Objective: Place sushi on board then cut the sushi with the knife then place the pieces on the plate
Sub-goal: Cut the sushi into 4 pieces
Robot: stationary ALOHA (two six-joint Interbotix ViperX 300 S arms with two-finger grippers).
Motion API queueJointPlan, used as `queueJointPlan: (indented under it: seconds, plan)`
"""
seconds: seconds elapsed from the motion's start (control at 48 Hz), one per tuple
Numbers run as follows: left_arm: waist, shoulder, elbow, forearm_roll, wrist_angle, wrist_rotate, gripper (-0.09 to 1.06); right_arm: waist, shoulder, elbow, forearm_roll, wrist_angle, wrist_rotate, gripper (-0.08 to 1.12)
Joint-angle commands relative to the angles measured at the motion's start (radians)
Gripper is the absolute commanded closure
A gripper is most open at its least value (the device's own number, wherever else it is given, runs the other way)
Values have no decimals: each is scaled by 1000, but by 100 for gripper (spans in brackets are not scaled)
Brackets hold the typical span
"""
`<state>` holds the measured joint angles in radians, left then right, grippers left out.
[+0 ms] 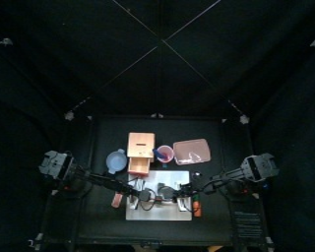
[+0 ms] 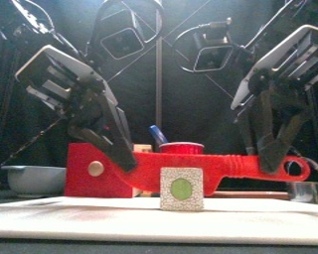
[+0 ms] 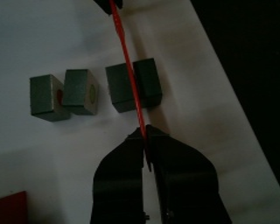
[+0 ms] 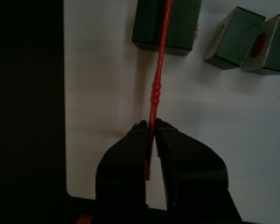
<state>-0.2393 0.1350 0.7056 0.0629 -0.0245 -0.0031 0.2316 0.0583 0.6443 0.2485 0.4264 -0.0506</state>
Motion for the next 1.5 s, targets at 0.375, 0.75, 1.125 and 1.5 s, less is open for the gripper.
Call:
queueJointPlan:
  seconds: [0.375,0.75,1.125,1.5]
  plan:
    - [11,-115,-23,18,-6,5,54,17,-94,-40,-21,58,-5,70]
    - [35,-201,-6,11,-17,3,10,-26,-181,-52,-5,133,-2,70]
    - [141,-282,57,35,-81,8,8,-115,-402,106,308,268,6,70]
    - [202,-272,75,126,-189,11,8,-219,-739,403,393,104,494,69]
